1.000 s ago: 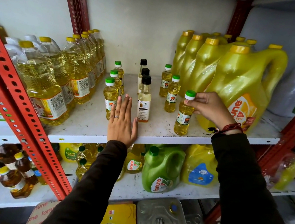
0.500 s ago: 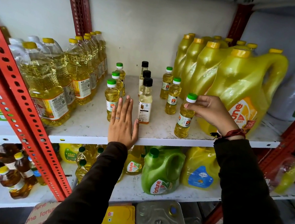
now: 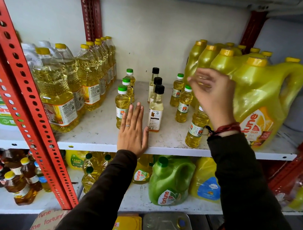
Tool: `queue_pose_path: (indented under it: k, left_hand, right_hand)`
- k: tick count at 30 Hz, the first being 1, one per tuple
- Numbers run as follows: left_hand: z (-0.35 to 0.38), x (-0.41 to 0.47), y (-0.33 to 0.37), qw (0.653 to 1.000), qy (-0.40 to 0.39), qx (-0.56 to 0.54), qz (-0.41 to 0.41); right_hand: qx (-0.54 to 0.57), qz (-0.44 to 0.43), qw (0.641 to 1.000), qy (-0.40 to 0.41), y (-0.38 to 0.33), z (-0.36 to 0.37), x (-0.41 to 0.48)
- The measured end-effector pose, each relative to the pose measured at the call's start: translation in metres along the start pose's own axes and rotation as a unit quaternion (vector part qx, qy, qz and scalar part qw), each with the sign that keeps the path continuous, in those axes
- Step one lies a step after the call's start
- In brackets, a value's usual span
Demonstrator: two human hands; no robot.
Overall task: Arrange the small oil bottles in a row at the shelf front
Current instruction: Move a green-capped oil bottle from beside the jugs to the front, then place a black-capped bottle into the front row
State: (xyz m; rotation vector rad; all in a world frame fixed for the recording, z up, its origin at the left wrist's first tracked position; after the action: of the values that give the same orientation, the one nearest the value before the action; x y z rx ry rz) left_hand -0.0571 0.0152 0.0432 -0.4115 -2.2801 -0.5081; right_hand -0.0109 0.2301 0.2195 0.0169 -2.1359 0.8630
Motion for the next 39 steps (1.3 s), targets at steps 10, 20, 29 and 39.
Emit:
queue_pose_path:
  k: [10, 20, 29, 39]
  left_hand:
    - [0.0, 0.0, 0.0, 1.0, 0.006, 0.01, 0.015]
    - [0.0, 0.0, 0.0, 1.0, 0.01, 0.006, 0.018]
    - [-0.001, 0.0, 0.0, 1.0, 0.01, -0.007, 0.014]
    - [-0.002, -0.001, 0.001, 1.0, 0.005, -0.023, 0.009]
  right_hand:
    - [0.039, 0.042, 0.974, -0.22, -0.004, 0.125, -0.01]
    - [-0.024, 0.034, 0.991, -0.126, 0.006, 0.124, -0.009]
    - [-0.016, 0.069, 0.983, -0.17, 0.02, 0.137, -0.018]
    - [-0.03, 0.062, 0.98, -0.186, 0.015, 0.122, -0.029]
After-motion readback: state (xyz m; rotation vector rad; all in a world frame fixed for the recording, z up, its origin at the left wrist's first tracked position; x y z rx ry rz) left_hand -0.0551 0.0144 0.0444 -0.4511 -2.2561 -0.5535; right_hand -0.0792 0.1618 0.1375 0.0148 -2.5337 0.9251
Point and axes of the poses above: each hand's wrist, its own x-axis towards the middle knuckle, its own z-axis out of the palm, y = z × x, the point moved 8 cm from there along x, towards the middle knuckle, and after that the axes turned 11 degrees about -x, right-handed, at the moved point
